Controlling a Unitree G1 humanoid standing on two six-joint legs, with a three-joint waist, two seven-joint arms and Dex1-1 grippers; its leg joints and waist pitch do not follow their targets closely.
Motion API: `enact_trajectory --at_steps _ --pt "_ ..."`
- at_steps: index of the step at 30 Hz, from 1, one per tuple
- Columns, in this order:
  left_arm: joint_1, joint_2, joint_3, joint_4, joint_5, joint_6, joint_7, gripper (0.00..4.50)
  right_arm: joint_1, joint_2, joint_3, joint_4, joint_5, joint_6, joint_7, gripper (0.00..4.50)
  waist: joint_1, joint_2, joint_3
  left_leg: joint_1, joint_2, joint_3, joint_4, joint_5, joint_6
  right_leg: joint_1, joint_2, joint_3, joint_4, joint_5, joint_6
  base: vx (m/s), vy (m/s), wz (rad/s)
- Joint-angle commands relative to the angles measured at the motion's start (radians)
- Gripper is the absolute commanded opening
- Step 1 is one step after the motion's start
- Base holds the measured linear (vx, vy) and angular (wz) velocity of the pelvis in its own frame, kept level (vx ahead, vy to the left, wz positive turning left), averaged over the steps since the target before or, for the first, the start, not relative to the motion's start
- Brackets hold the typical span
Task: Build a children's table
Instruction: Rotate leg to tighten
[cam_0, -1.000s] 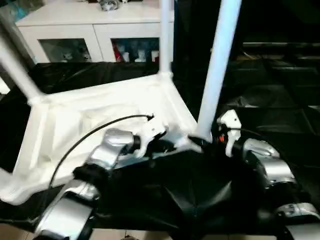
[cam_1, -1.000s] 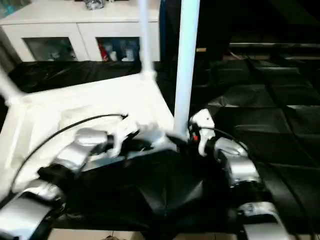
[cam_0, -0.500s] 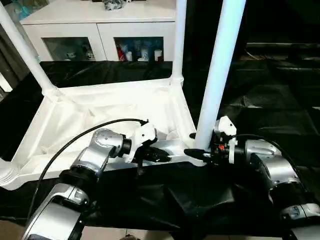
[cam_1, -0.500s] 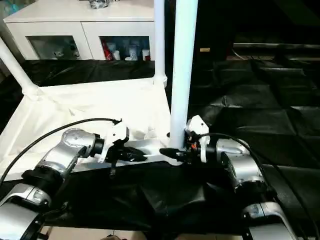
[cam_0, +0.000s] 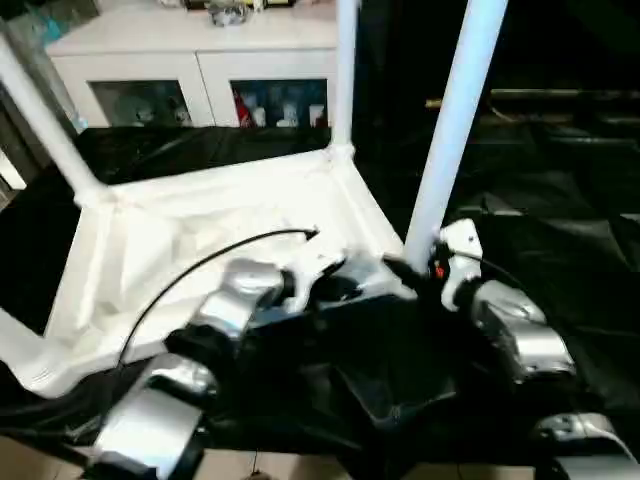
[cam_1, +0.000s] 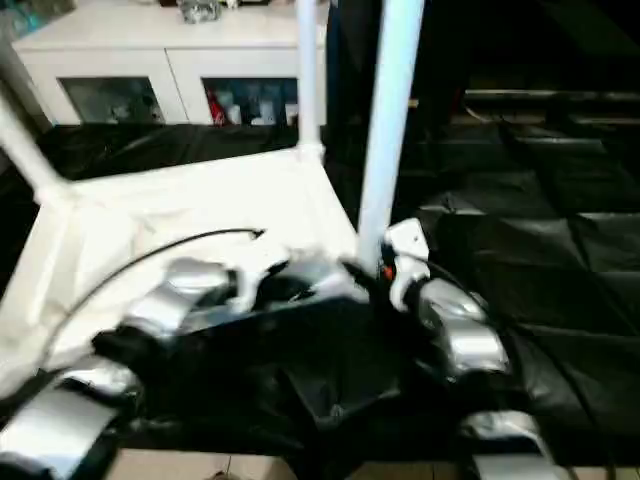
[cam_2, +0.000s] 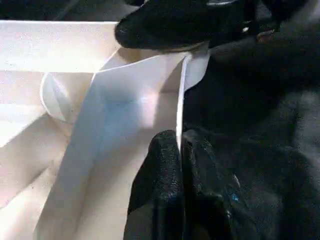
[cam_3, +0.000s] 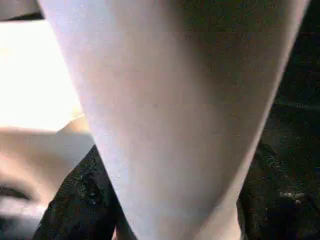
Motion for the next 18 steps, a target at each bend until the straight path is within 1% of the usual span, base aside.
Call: enact_trajectory --at_steps 1,2,3,4,5,6,7,8,9,10,11,12,14,15,16,17,18 --pt "-0.048 -0.027 0.049 0.02 -0.005 0.009 0.165 0.0 0.018 0.09 0.076 0.033 0.003 0.019 0.023 2.61 -0.007 -0.013 -0.057 0.022 0.022 -0.019 -0.079 -0.282 0.008 0.037 -0.05 0.029 -0.085 -0.303 -0.179 0.0 0.0 0.0" --pt "-0.052 -0.041 0.04 0.022 0.002 -0.001 0.159 0.0 0.012 0.115 0.106 0.024 -0.002 -0.002 0.077 2.61 -0.005 -0.01 -0.057 0.019 0.021 -0.019 -0.078 -0.277 0.017 0.039 -0.05 0.029 -0.084 -0.289 -0.181 0.0 0.0 0.0" --pt "-0.05 -0.042 0.035 0.019 0.004 -0.006 0.148 0.0 0.013 0.117 0.116 0.018 -0.004 -0.011 0.1 2.61 -0.004 -0.008 -0.058 0.018 0.021 -0.018 -0.077 -0.275 0.024 0.039 -0.051 0.029 -0.084 -0.273 -0.18 0.0 0.0 0.0" --pt "-0.049 -0.042 0.031 0.016 0.005 -0.01 0.138 0.0 0.013 0.118 0.124 0.015 -0.005 -0.018 0.118 2.61 -0.004 -0.008 -0.06 0.016 0.021 -0.019 -0.077 -0.264 0.031 0.042 -0.049 0.028 -0.08 -0.245 -0.185 0.0 0.0 0.0" --pt "-0.047 -0.038 0.029 0.016 0.006 -0.021 0.114 0.0 0.015 0.118 0.125 0.006 0.009 -0.027 0.161 2.61 -0.003 -0.002 -0.061 0.017 0.021 -0.019 -0.076 -0.261 0.033 0.042 -0.05 0.028 -0.079 -0.232 -0.188 0.0 0.0 0.0" --pt "-0.042 -0.026 0.026 0.013 0.004 -0.036 0.083 0.0 0.016 0.11 0.111 -0.003 0.026 -0.023 0.18 3.17 -0.004 -0.004 -0.061 0.015 0.021 -0.018 -0.075 -0.256 0.039 0.043 -0.049 0.027 -0.078 -0.218 -0.194 0.0 0.0 0.0" --pt "-0.04 -0.018 0.023 0.011 0.003 -0.043 0.067 0.0 0.016 0.104 0.105 -0.008 0.034 -0.019 0.189 3.31 -0.004 -0.001 -0.062 0.015 0.022 -0.018 -0.075 -0.256 0.044 0.044 -0.049 0.027 -0.077 -0.206 -0.198 0.0 0.0 0.0" --pt "-0.037 -0.005 0.02 0.013 0.005 -0.052 0.047 0.0 0.016 0.089 0.101 -0.017 0.043 -0.013 0.21 3.31 -0.004 0.002 -0.062 0.015 0.022 -0.018 -0.075 -0.257 0.046 0.045 -0.048 0.026 -0.076 -0.2 -0.201 0.0 0.0 0.0" --pt "-0.033 0.014 0.015 0.011 0.005 -0.066 0.012 0.0 0.018 0.064 0.101 -0.031 0.05 -0.01 0.244 3.37 -0.003 0.001 -0.062 0.013 0.022 -0.017 -0.074 -0.258 0.052 0.047 -0.048 0.025 -0.075 -0.185 -0.206 0.0 0.0 0.0" --pt "-0.028 0.026 0.015 0.007 0.001 -0.071 -0.015 0.0 0.019 0.045 0.103 -0.038 0.049 -0.015 0.267 3.51 -0.006 0.001 -0.061 0.008 0.021 -0.018 -0.074 -0.252 0.055 0.052 -0.048 0.024 -0.072 -0.178 -0.208 0.0 0.0 0.0" --pt "-0.026 0.033 0.014 0.004 -0.001 -0.072 -0.028 0.0 0.02 0.034 0.104 -0.042 0.05 -0.017 0.281 3.68 -0.006 0.002 -0.062 0.009 0.022 -0.018 -0.073 -0.251 0.057 0.051 -0.049 0.023 -0.072 -0.178 -0.209 0.0 0.0 0.0" --pt "-0.018 0.054 0.012 -0.005 -0.005 -0.075 -0.07 0.0 0.024 0.002 0.107 -0.053 0.054 -0.021 0.327 3.78 -0.007 0.002 -0.063 0.01 0.021 -0.018 -0.071 -0.242 0.061 0.051 -0.049 0.023 -0.071 -0.169 -0.215 0.0 0.0 0.0" --pt "-0.001 0.088 0.002 -0.031 -0.016 -0.085 -0.158 0.0 0.037 -0.054 0.115 -0.083 0.07 -0.006 0.422 3.82 -0.007 0.0 -0.064 0.009 0.023 -0.015 -0.067 -0.217 0.075 0.052 -0.048 0.023 -0.068 -0.136 -0.23 0.0 0.0 0.0" --pt "0.008 0.106 -0.002 -0.044 -0.022 -0.089 -0.202 0.0 0.047 -0.086 0.121 -0.104 0.078 -0.001 0.474 3.82 -0.006 0.0 -0.065 0.007 0.024 -0.016 -0.066 -0.203 0.085 0.055 -0.048 0.022 -0.064 -0.119 -0.239 0.0 0.0 0.0" --pt "0.014 0.12 -0.006 -0.056 -0.028 -0.09 -0.238 0.0 0.055 -0.11 0.126 -0.12 0.085 0.005 0.514 3.82 -0.004 -0.004 -0.066 0.008 0.024 -0.015 -0.063 -0.189 0.097 0.054 -0.047 0.023 -0.062 -0.101 -0.247 0.0 0.0 0.0" --pt "0.024 0.142 -0.014 -0.072 -0.032 -0.092 -0.288 0.0 0.065 -0.146 0.131 -0.139 0.095 0.01 0.571 3.82 -0.002 -0.001 -0.066 0.008 0.025 -0.015 -0.062 -0.181 0.101 0.053 -0.048 0.023 -0.06 -0.09 -0.252 0.0 0.0 0.0" --pt "0.028 0.152 -0.017 -0.078 -0.033 -0.093 -0.309 0.0 0.069 -0.161 0.133 -0.147 0.099 0.011 0.596 3.82 -0.001 -0.004 -0.066 0.007 0.027 -0.015 -0.061 -0.173 0.11 0.055 -0.048 0.023 -0.058 -0.08 -0.258 0.0 0.0 0.0"
